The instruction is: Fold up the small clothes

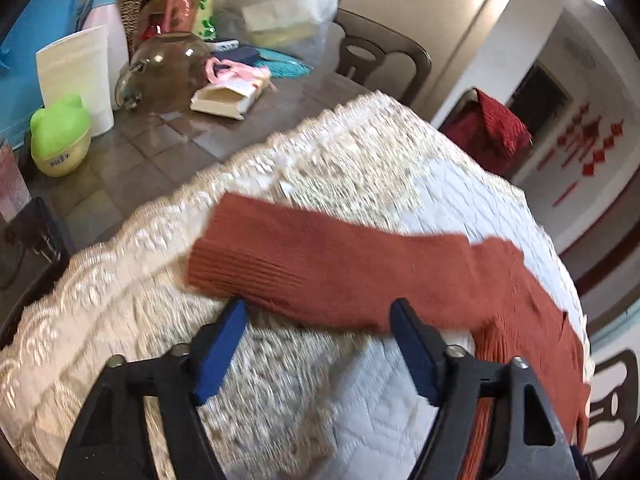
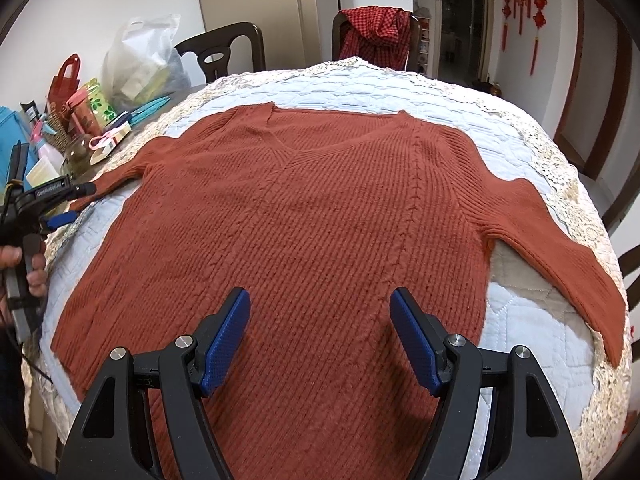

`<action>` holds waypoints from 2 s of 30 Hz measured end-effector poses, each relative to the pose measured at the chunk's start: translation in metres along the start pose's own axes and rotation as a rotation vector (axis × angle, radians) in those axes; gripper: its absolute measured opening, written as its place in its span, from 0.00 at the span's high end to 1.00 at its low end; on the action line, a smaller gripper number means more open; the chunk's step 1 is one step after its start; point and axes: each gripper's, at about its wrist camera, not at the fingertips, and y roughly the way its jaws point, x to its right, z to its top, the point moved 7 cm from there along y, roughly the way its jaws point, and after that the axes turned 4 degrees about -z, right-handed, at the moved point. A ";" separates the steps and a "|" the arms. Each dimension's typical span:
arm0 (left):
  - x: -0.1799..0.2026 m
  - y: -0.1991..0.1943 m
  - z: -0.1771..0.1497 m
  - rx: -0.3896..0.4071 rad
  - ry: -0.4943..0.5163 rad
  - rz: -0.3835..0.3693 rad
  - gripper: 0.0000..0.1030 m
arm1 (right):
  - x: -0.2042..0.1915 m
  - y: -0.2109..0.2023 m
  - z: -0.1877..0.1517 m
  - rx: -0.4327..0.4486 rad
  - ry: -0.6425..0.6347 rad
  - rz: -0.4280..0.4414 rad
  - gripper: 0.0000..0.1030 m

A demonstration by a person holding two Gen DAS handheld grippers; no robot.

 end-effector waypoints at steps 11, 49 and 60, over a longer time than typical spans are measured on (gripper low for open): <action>0.025 -0.011 0.032 0.038 0.127 -0.012 0.88 | 0.008 0.000 0.002 0.003 0.029 0.016 0.30; 0.172 0.032 -0.024 -0.115 0.481 -0.258 0.56 | -0.001 0.043 0.066 -0.052 0.180 0.219 0.56; 0.169 0.044 -0.030 -0.135 0.496 -0.288 0.56 | -0.021 0.079 0.078 -0.124 0.184 0.265 0.94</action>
